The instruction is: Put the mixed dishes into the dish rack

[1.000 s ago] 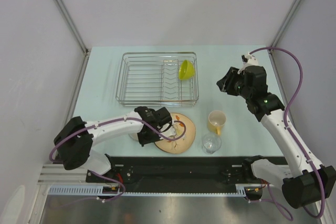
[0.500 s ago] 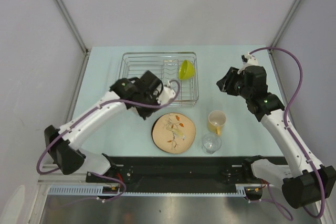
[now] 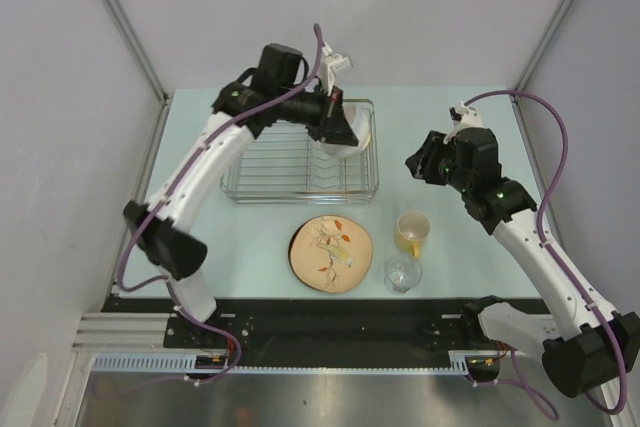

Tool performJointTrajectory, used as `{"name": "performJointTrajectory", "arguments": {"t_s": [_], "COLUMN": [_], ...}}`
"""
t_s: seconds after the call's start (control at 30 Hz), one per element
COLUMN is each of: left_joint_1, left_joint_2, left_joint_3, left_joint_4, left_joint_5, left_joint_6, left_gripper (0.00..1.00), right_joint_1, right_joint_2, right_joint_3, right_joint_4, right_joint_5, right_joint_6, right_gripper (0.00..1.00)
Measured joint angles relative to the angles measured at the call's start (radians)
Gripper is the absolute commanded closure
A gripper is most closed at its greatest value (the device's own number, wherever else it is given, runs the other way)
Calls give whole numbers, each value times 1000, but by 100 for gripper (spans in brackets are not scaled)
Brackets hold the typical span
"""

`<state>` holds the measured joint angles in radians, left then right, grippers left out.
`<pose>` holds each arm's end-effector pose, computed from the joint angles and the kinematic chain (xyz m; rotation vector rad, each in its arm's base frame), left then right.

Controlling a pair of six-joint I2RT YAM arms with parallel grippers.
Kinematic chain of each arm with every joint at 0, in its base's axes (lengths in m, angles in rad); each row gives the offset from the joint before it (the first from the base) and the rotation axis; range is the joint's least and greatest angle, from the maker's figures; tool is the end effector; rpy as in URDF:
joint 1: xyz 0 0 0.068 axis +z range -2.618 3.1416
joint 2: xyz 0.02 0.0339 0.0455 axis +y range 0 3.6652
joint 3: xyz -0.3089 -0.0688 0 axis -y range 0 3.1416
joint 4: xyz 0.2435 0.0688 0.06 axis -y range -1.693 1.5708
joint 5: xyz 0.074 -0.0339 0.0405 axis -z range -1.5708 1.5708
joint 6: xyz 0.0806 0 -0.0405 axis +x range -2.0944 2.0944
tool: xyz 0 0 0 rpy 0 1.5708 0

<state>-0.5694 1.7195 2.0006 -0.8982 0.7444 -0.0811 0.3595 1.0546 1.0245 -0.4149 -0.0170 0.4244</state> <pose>0.3005 -0.2572 0.4671 0.9601 2.0227 -1.1742 0.2357 0.0900 0.3683 0.0556 2.0531 0.5112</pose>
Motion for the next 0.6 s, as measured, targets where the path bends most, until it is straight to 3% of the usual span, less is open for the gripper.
{"name": "performJointTrajectory", "arguments": {"t_s": [0.13, 0.3, 0.47, 0.6], "left_joint_1": [12, 26, 57, 86], "left_joint_2": [210, 338, 359, 342], "left_joint_3": [-23, -81, -124, -262], "left_joint_4": [219, 459, 681, 888], "left_joint_5": [161, 235, 247, 242], "left_joint_6": [-234, -507, -666, -780], "left_gripper": [100, 100, 100, 100], "right_joint_1": [6, 8, 5, -2], "right_joint_2": [0, -8, -15, -15], "right_joint_3": [0, 0, 0, 0], "right_joint_4": [-11, -22, -23, -23], "right_joint_5": [31, 55, 58, 58], "right_joint_6": [-10, -19, -32, -35], "right_gripper": [57, 57, 57, 57]}}
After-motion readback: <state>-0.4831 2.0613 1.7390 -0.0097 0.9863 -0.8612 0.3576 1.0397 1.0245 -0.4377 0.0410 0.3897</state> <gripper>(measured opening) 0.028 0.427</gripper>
